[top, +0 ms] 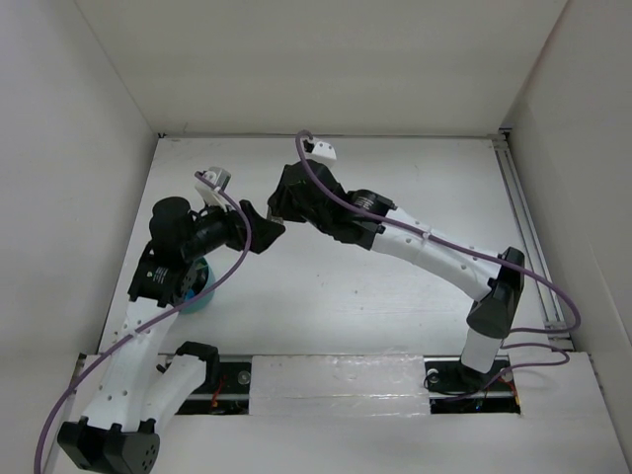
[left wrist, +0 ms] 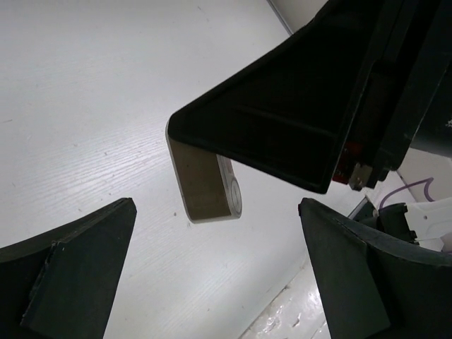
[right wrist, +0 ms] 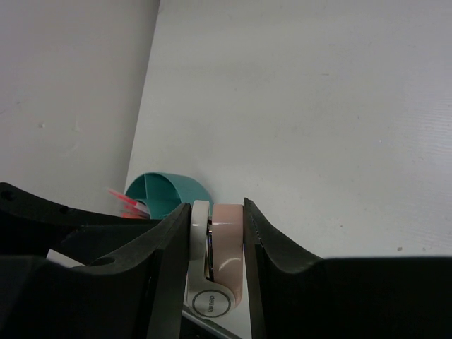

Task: Sort the stationery into containers
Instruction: Place the stapler in the storage box.

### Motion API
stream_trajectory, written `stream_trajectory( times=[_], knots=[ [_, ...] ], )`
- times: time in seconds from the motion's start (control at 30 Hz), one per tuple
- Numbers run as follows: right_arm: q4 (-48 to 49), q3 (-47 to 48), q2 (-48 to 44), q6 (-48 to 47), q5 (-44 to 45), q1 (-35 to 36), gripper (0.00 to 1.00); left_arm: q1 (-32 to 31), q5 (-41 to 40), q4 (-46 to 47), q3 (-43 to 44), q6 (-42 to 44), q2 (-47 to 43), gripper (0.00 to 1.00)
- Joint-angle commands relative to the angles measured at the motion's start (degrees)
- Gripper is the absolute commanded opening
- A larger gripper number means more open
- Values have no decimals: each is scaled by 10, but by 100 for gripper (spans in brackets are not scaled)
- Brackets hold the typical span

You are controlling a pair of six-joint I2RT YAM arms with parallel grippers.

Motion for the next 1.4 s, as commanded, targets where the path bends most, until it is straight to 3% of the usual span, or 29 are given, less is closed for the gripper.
stream_trajectory(
  times=[0.0,0.53,0.8,1.07,1.17,1.37],
  knots=[
    [-20,24,-17,13,37,-4,0,4,14,29,-8,10,-11,100],
    [104,-61,-63,27,-99,-14,0,4,20,34,-8,10,-11,96],
    [120,-70,-73,33,-104,-8,0,4,33,39,-8,10,-5,81],
    [120,-52,-68,33,-103,4,0,4,33,39,-8,10,-5,57],
    [125,-47,-63,33,-103,16,0,4,21,39,-8,10,-5,57],
    [120,-42,-58,33,-97,28,0,4,1,39,-8,10,-5,36]
  ],
)
